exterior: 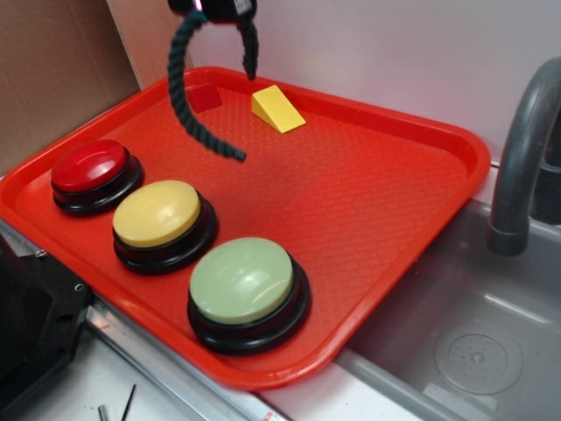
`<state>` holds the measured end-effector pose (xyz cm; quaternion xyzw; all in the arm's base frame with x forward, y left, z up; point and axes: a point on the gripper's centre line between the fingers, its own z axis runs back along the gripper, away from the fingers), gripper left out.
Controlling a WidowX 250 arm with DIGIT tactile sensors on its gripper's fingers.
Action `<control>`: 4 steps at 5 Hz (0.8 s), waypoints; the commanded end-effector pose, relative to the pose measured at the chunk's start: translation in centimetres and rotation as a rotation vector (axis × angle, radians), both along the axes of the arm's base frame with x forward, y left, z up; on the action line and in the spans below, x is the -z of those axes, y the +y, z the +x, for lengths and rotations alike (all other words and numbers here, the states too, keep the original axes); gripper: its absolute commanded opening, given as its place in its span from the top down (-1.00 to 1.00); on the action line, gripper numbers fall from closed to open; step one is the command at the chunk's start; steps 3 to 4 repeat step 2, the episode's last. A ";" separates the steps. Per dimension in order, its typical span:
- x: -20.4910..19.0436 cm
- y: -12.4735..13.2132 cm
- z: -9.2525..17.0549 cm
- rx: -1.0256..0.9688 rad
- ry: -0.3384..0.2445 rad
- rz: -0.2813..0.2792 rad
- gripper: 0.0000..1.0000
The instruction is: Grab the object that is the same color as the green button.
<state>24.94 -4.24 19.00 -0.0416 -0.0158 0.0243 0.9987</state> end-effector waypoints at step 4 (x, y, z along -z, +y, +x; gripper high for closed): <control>-4.7 -0.4 -2.0 0.018 -0.075 0.016 1.00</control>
